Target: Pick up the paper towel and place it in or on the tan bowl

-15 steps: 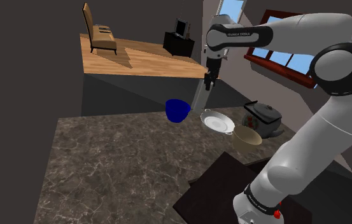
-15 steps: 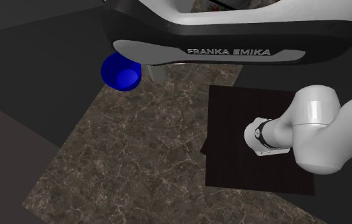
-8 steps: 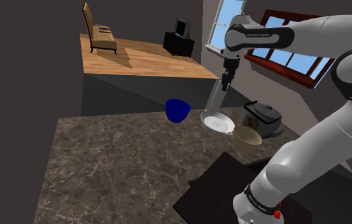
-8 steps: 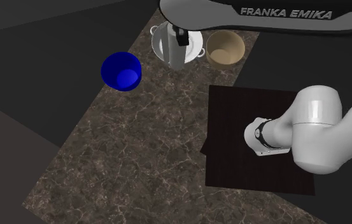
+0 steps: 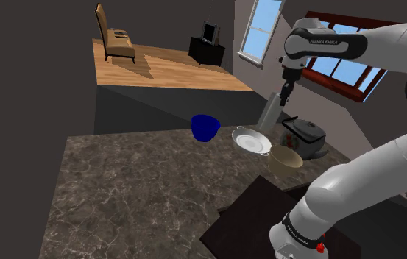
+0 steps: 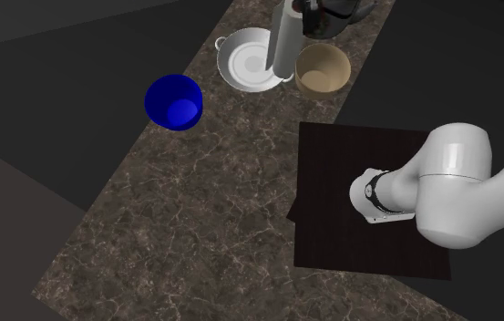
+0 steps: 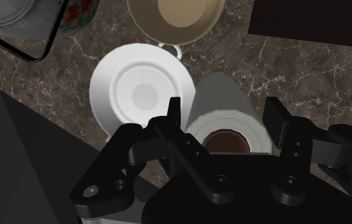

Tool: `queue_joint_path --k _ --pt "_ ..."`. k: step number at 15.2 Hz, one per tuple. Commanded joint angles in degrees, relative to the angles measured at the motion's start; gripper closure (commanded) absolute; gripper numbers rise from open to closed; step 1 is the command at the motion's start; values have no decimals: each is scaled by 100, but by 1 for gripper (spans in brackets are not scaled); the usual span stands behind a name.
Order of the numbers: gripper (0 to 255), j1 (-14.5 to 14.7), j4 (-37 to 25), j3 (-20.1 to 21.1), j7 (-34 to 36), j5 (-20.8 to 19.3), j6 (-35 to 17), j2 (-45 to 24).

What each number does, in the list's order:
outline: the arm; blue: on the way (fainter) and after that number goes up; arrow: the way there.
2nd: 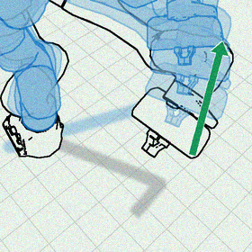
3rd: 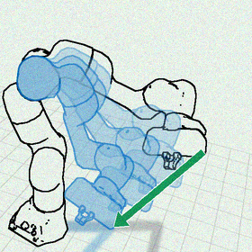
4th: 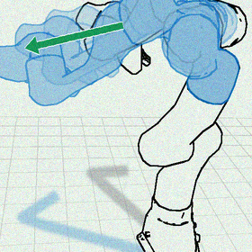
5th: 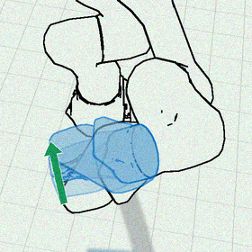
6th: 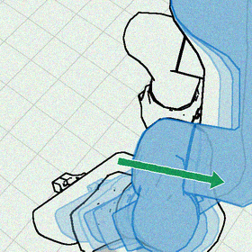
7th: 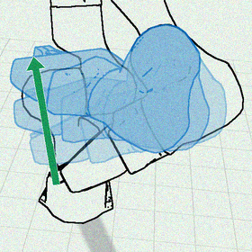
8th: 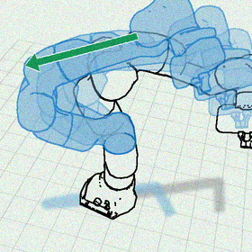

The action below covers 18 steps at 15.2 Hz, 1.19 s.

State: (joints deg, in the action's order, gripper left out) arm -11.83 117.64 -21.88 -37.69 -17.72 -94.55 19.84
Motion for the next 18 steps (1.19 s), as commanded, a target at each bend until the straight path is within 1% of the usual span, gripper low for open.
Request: queue_joint_path --k 1,6,12,13,18 --pt "255 -110 4 -148 -254 -111 57 128" --pt "255 -364 -79 -537 -883 -366 171 347" --pt "255 -625 -380 -1071 -1709 -609 267 409" --pt "255 -644 -418 -1123 -1786 -626 273 403" --pt "255 -671 1 -1178 -1692 -686 -85 460"
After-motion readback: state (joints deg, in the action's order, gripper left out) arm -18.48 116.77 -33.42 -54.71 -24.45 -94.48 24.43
